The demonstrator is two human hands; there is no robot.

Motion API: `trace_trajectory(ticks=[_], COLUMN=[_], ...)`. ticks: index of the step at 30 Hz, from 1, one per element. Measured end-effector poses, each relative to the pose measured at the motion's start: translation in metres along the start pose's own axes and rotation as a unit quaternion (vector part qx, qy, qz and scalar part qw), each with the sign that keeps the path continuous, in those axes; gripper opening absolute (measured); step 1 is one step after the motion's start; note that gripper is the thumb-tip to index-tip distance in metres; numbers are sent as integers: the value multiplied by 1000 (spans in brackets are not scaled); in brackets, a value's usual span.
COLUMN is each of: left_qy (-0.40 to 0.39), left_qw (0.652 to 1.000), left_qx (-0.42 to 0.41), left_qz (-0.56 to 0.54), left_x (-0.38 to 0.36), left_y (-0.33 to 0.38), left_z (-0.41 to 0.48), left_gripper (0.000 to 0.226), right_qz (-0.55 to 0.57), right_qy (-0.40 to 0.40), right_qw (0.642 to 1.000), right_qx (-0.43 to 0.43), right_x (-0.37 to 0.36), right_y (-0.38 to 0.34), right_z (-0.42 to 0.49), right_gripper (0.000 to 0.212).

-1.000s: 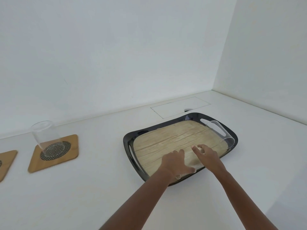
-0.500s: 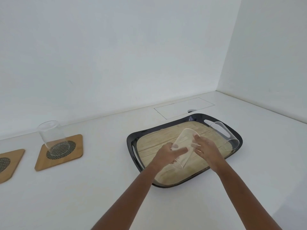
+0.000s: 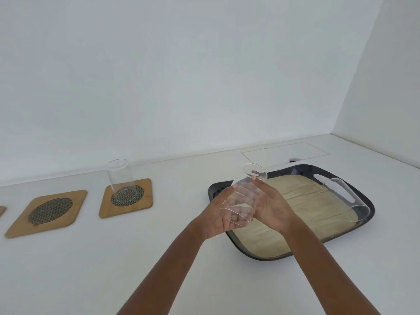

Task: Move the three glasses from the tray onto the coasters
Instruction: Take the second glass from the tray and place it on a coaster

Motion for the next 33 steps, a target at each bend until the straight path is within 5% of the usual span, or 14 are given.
trace_trajectory(ticks=[6,10,14,17,24,29,33], left_qy=[27,113,191,277,526,561,551], left_qw=[999,988,968,936,740,601,556], left_qx=[-24,-50,-99,-146,-184,-136,-68], left_qz=[-2,94,129,159,377,553,619], left_x=[44,88,134,169,246,277,308], left_y=[24,44,64,78,104,112,108], left_z=[-39,-74,-119,-157,-260,-308,-329], left_gripper=[57,53,39,35,38,53,63], right_qz=[-57,-107,-150,-188,-284,-356,-353], right_qy=[-3,10,8,11,7,17,14], right_qw=[998,994,989,982,953,922,917], right_qx=[1,8,13,26,101,149,183], right_x=[-48,-80,-118,-151,-237,-290,-329], right_y=[10,13,19,24,29,38,42], right_z=[22,39,55,65,79,87,92], right_gripper=[45,42,68,62,42,63,59])
Point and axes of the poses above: each hand's wrist, its own z-axis towards the middle knuckle, its own x-axis out of the back of the hand, y = z × x, the point moved 10 cm from there along z, towards the middle knuckle, and after that the axes turned 13 degrees about -z, right-handed, at the moved point
